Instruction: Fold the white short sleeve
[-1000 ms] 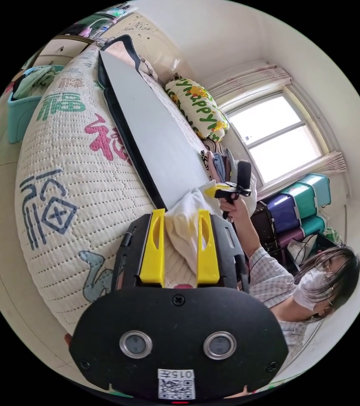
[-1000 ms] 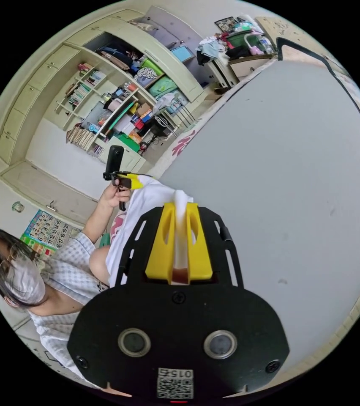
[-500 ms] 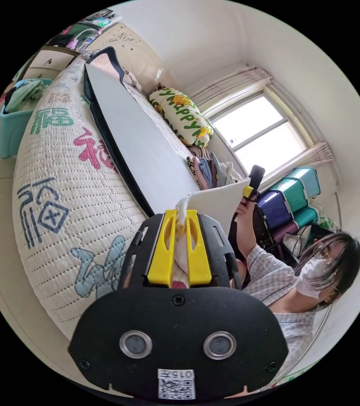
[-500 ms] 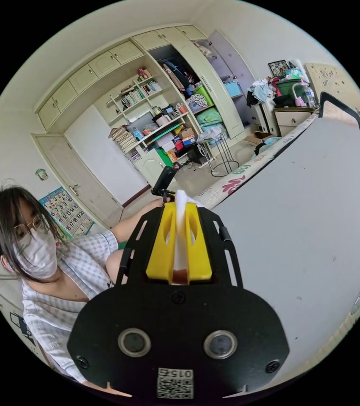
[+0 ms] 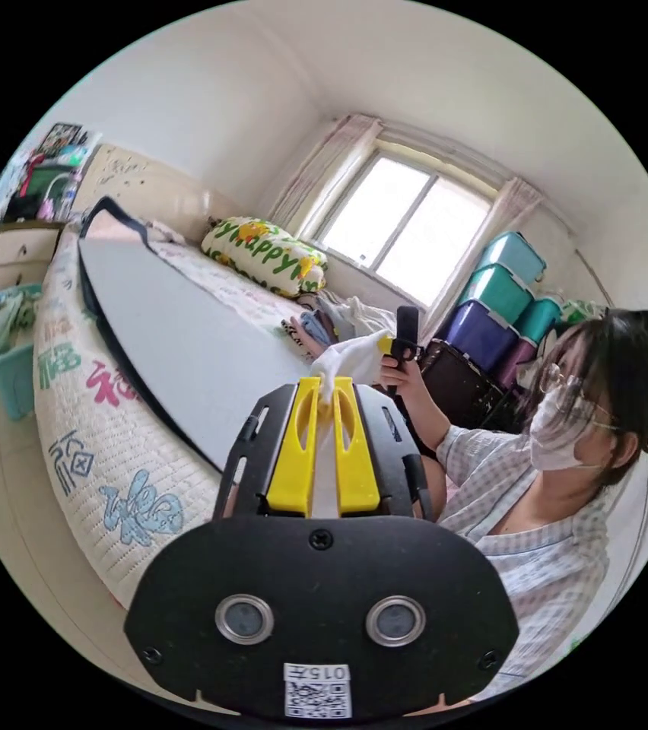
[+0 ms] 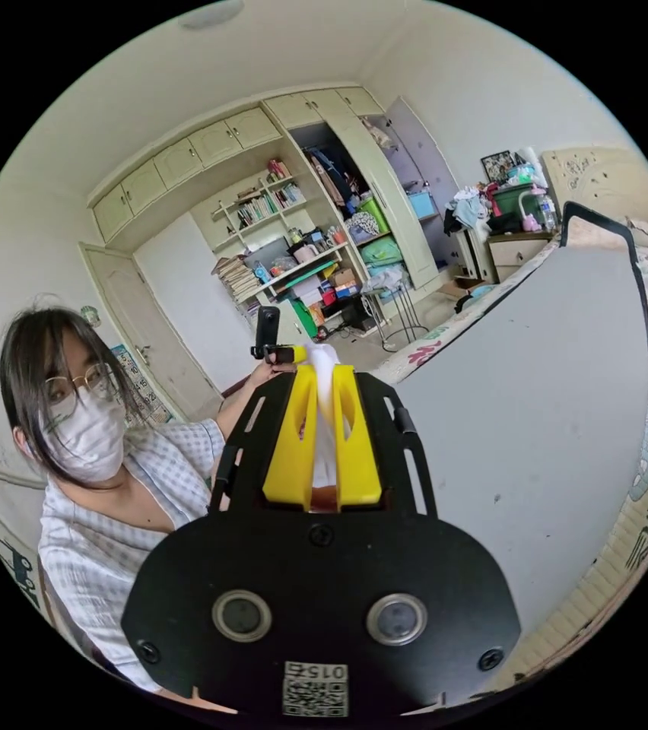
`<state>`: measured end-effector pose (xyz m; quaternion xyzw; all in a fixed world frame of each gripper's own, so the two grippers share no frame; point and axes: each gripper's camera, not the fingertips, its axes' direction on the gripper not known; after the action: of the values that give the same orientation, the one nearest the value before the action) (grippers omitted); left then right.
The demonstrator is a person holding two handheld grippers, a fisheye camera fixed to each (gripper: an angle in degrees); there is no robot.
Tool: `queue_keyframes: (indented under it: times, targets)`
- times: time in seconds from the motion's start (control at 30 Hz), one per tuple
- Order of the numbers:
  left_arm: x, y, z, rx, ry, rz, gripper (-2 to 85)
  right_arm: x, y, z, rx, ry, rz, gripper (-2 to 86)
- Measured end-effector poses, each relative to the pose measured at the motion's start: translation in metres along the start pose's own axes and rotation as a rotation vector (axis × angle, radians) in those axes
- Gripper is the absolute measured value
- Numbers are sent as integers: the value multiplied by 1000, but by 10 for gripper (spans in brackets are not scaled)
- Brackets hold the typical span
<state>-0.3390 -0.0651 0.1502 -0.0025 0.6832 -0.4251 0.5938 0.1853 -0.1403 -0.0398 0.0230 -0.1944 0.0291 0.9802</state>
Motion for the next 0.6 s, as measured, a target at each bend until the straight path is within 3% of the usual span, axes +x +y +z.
queue_keyframes:
  times: [0.4, 0.6]
  targets:
    - [156, 2, 130, -44, 174, 284, 4, -162, 91, -169, 228, 282, -163, 33]
    - [233, -2, 271, -112, 342, 421, 3, -233, 151, -275, 349, 636, -158, 30]
